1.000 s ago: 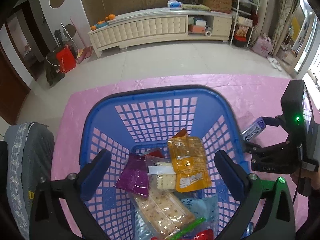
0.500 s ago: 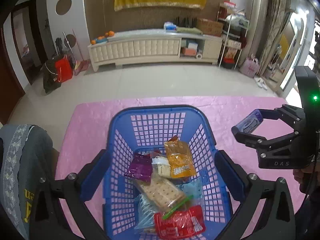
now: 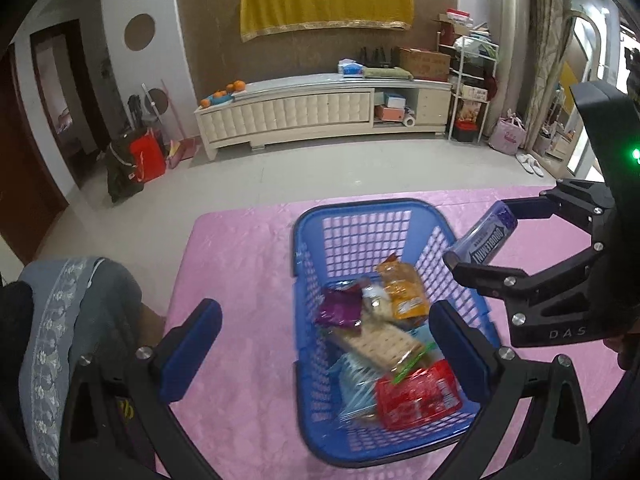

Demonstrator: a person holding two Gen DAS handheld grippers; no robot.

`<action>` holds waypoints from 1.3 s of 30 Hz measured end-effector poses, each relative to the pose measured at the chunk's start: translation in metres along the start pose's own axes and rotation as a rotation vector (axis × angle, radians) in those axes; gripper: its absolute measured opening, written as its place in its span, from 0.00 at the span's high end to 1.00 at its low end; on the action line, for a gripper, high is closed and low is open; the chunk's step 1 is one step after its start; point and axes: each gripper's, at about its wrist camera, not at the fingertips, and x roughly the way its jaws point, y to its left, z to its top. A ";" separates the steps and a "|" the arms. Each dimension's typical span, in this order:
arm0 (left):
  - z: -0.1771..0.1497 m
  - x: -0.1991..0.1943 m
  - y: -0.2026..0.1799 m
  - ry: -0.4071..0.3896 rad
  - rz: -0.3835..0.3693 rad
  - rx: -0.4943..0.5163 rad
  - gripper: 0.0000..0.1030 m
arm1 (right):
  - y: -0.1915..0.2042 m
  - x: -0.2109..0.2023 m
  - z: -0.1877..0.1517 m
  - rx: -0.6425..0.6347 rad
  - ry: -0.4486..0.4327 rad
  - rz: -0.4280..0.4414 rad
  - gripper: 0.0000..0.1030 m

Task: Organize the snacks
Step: 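Carry the gum box over the blue basket with the right tool, then lower the gum box into the basket and open the right tool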

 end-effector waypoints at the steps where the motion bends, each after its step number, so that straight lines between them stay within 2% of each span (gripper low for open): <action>1: -0.002 0.001 0.003 0.003 0.004 -0.008 0.01 | 0.006 0.004 0.001 -0.010 0.006 0.000 0.18; 7: -0.019 0.008 0.029 0.020 0.011 -0.061 0.01 | 0.030 0.025 0.004 -0.044 0.053 0.016 0.18; 11: -0.028 0.016 0.037 0.038 0.028 -0.057 0.01 | 0.045 0.042 0.005 -0.062 0.085 0.016 0.18; 17: -0.036 0.025 0.053 0.053 0.003 -0.097 0.01 | 0.061 0.066 0.004 -0.097 0.146 0.013 0.18; 30: -0.049 0.031 0.068 0.066 -0.007 -0.136 0.01 | 0.073 0.097 0.001 -0.074 0.223 0.013 0.18; 35: -0.054 0.030 0.073 0.070 -0.003 -0.147 0.01 | 0.075 0.102 -0.004 -0.071 0.273 0.043 0.17; 39: -0.057 0.022 0.073 0.054 -0.008 -0.151 0.01 | 0.074 0.095 -0.008 -0.057 0.263 0.032 0.17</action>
